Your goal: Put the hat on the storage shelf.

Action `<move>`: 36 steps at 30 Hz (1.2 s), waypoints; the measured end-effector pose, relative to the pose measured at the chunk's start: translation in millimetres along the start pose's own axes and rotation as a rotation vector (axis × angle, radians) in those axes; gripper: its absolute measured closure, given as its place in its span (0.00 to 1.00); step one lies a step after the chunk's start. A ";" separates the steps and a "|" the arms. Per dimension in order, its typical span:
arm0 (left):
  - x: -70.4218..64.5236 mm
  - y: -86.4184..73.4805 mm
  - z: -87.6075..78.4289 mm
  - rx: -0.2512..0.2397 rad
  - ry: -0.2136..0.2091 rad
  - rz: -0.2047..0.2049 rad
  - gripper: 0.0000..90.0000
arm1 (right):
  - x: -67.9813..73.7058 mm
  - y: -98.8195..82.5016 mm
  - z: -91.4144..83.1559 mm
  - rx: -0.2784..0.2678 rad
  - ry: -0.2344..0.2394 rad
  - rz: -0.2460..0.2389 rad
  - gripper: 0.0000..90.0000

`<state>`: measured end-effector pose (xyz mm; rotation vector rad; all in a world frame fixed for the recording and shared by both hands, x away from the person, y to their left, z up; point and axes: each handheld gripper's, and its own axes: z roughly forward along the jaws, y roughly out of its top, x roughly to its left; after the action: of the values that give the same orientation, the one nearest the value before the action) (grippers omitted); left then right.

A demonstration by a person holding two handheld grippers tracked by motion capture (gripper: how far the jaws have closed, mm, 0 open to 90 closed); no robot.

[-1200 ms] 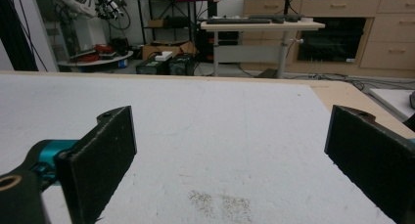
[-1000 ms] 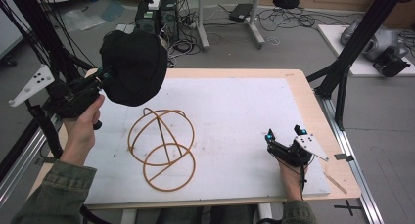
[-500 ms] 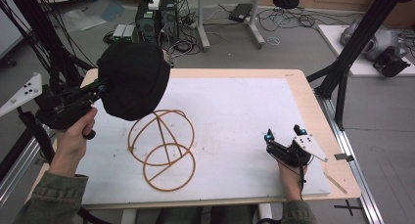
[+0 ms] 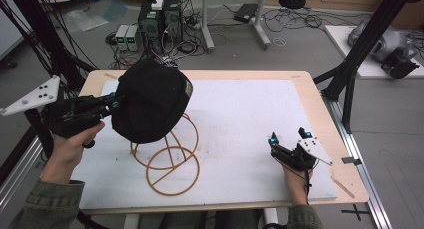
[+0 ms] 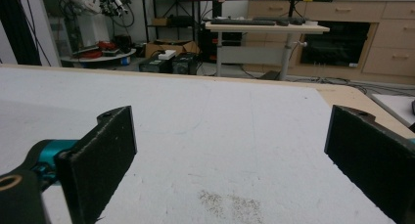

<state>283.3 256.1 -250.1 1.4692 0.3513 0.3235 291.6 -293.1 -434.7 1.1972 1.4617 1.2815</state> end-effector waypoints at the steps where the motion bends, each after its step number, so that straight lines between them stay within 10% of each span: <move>1: -0.4 0.3 1.6 0.014 -0.012 -0.001 0.97 | 0.0 0.0 0.0 0.000 0.000 0.000 0.05; 25: -20.0 -9.0 18.7 0.200 -0.122 0.042 0.97 | -1.4 1.0 -1.3 -0.006 -0.006 0.009 0.05; 36: -21.1 -8.1 26.0 0.262 -0.148 -0.013 0.97 | -1.9 1.7 -1.6 -0.013 -0.009 0.004 0.05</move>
<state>275.1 223.1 -255.6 1.7360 0.2910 0.1606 290.6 -295.2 -432.8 1.1961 1.4439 1.2847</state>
